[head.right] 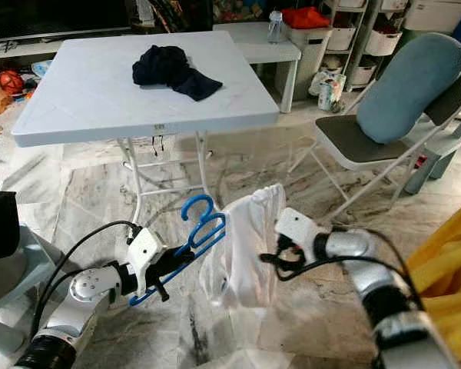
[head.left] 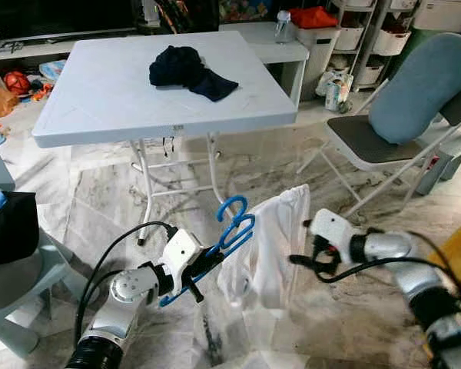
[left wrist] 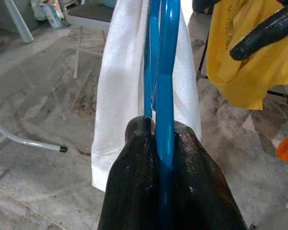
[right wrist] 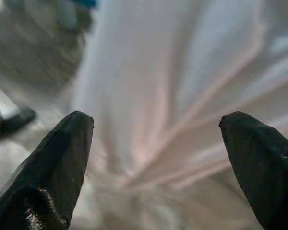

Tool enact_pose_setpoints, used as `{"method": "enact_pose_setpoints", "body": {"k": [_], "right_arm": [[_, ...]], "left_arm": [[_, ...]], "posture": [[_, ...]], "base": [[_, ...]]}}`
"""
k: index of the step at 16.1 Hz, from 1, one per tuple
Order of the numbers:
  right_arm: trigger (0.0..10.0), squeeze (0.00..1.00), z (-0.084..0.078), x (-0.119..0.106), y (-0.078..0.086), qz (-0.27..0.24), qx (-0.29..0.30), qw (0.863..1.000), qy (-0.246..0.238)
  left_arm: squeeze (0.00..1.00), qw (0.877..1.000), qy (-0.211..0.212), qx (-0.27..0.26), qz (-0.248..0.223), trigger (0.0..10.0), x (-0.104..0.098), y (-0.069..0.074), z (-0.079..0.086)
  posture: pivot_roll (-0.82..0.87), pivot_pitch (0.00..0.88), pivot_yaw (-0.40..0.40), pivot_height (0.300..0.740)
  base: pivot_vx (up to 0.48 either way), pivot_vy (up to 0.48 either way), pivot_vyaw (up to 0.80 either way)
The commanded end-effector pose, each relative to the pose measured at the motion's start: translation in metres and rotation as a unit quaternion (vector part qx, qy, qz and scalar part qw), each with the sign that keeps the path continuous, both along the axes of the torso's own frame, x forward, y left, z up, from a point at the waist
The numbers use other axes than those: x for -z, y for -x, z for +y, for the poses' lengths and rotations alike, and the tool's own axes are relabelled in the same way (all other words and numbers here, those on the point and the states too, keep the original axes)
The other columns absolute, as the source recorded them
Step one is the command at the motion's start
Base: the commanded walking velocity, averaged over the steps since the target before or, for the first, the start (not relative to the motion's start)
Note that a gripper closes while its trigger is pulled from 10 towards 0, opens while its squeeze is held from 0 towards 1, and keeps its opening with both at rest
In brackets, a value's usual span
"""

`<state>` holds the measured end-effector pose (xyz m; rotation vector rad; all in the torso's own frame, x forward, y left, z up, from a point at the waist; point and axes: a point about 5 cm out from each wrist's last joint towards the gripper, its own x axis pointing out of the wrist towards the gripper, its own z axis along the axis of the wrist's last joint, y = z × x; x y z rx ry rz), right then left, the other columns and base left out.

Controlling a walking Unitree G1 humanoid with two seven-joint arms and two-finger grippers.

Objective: Hang hanger

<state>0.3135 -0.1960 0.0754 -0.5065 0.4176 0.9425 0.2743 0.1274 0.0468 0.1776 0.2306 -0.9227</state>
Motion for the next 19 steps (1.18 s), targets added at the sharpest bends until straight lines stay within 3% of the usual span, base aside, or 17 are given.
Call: {"method": "enact_pose_setpoints", "body": {"k": [1,2,3,6,7,8,10,11,12,14,19], "right_arm": [[10.0,0.90,0.001,-0.002,0.000,0.008,0.025,0.999,-0.030],[10.0,0.33,0.003,0.001,0.003,0.019,0.047,0.997,-0.052],[10.0,0.00,0.007,0.006,0.005,0.024,0.102,0.991,-0.079],[10.0,0.00,0.024,0.009,0.011,0.031,0.145,0.981,-0.129],[10.0,0.00,0.029,0.009,0.012,0.030,0.151,0.979,-0.132],[10.0,0.00,0.045,0.008,0.015,0.034,0.151,0.977,-0.146],[9.8,0.00,0.055,0.007,0.013,0.025,0.159,0.975,-0.152],[0.0,0.00,0.057,0.006,0.010,0.016,0.176,0.972,-0.154],[0.0,0.00,0.056,0.006,0.008,0.009,0.186,0.971,-0.152],[0.0,0.00,0.053,-0.001,-0.006,-0.032,0.248,0.956,-0.154],[0.0,0.00,0.038,-0.005,-0.011,-0.067,0.272,0.950,-0.136]], "left_arm": [[0.00,0.999,0.015,-0.001,-0.035,0.0,-0.015,-0.008,-0.001],[0.00,0.999,0.014,0.000,-0.035,0.0,-0.015,-0.009,-0.001],[0.00,0.999,0.014,0.002,-0.037,0.0,-0.016,-0.010,-0.003],[0.00,0.999,0.027,0.012,-0.041,0.0,-0.021,-0.013,-0.010],[0.00,0.999,0.030,0.014,-0.041,0.0,-0.022,-0.013,-0.011],[0.00,0.998,0.030,0.021,-0.044,0.0,-0.024,-0.015,-0.014],[0.00,0.998,0.033,0.026,-0.045,0.0,-0.026,-0.016,-0.018],[0.00,0.998,0.038,0.028,-0.046,0.0,-0.027,-0.017,-0.020],[0.00,0.998,0.041,0.028,-0.046,0.0,-0.027,-0.017,-0.021],[0.00,0.997,0.055,0.032,-0.048,0.0,-0.031,-0.017,-0.028],[0.00,0.997,0.049,0.031,-0.049,0.0,-0.031,-0.017,-0.023]], "posture": [[-0.10,0.000,-0.028,0.740],[-0.10,0.000,-0.026,0.740],[-0.11,0.000,-0.022,0.740],[-0.11,0.000,-0.014,0.740],[-0.11,0.000,-0.011,0.740],[-0.11,0.000,-0.010,0.740],[-0.11,0.000,-0.009,0.740],[-0.11,0.000,-0.008,0.740],[-0.11,0.000,-0.008,0.740],[-0.11,0.000,-0.011,0.740],[-0.11,0.000,-0.015,0.740]], "base": [[0.000,0.000,0.00],[0.000,0.000,0.00],[0.000,0.000,0.00],[0.000,0.000,0.00],[0.000,0.000,0.00],[0.000,0.000,0.00],[0.000,0.000,0.00],[0.000,0.000,0.00],[0.000,0.000,0.00],[0.000,0.000,0.00],[0.000,0.000,0.00]]}}
